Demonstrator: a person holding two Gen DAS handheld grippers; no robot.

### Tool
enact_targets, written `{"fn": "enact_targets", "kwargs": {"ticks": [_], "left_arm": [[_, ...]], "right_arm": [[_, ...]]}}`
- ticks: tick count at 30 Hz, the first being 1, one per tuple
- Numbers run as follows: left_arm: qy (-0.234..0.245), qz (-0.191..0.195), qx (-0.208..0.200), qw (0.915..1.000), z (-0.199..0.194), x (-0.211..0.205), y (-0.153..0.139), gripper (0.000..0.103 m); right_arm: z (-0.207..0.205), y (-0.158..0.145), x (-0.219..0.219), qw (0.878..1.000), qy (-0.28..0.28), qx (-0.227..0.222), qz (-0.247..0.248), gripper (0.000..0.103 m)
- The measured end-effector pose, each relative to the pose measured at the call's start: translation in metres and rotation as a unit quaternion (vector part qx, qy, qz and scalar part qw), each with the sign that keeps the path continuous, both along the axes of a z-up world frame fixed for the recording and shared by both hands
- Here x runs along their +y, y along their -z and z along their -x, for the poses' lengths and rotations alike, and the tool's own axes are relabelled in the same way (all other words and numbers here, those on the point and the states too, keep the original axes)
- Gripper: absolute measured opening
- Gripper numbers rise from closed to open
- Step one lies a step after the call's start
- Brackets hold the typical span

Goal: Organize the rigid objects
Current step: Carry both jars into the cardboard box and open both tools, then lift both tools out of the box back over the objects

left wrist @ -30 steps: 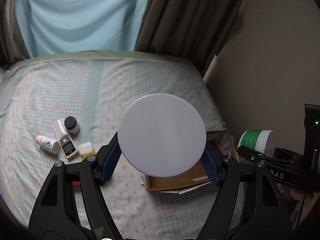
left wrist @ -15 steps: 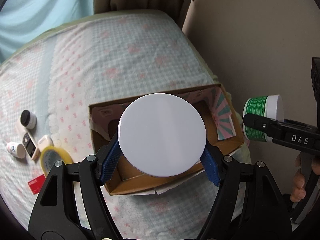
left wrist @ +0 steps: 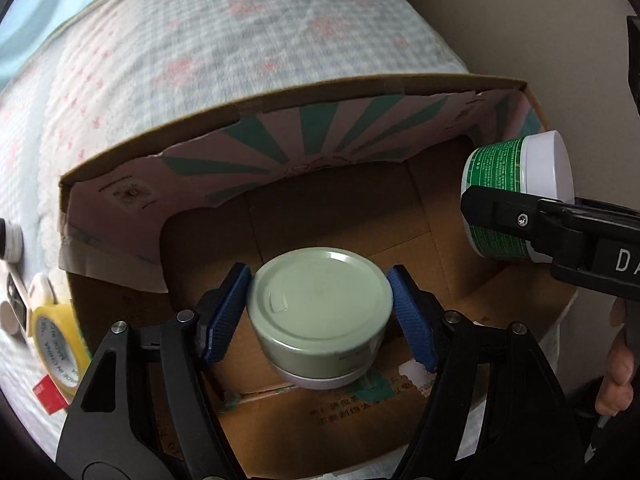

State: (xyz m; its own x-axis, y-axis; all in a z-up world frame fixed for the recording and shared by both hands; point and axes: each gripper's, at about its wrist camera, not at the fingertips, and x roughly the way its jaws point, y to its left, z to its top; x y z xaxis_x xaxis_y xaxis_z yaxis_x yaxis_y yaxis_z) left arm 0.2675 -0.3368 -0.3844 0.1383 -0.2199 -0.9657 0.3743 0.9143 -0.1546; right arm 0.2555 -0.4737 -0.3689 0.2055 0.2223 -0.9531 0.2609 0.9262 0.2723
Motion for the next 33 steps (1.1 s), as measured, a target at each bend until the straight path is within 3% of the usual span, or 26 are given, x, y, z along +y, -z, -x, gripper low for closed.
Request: {"fn": "enact_targets", "kwargs": {"ticks": [7,9,10,11,12,17,23,33], "left_arm": [[0.005,-0.009,0.006,0.9999,0.008,-0.002,-0.003,0.068],[0.004,-0.017,0.004,0.9998,0.007,-0.003,-0.006,0.073],[0.006,-0.018,-0.003,0.9998,0.006,-0.002,-0.011,0.095],[0.007,-0.016,-0.012,0.9998,0.007,-0.002,-0.016,0.103],[0.011,-0.015,-0.019,0.9997,0.008,0.000,-0.020,0.103],[0.029,-0.029,-0.029,0.9987,0.019,0.011,-0.031,0.103],[0.013,-0.019,-0.036,0.9991,0.028,0.028,-0.051,0.103],[0.007,-0.001,-0.083,0.9965,0.048,0.039,-0.127,0.103]], "right_arm": [[-0.004,0.009,0.001,1.000,0.005,0.016,0.005,0.066],[-0.007,0.010,0.003,0.999,-0.001,0.028,0.023,0.067],[-0.008,0.008,0.003,0.999,0.003,0.027,0.040,0.074],[-0.008,0.003,0.002,0.998,0.009,0.015,0.053,0.096],[-0.008,-0.003,0.001,0.999,0.011,-0.006,0.044,0.103],[0.001,-0.024,-0.003,0.997,0.013,-0.037,0.061,0.103],[0.007,-0.037,-0.009,0.998,0.010,-0.022,0.061,0.103],[0.042,-0.093,-0.006,0.995,0.035,-0.048,0.074,0.103]]}}
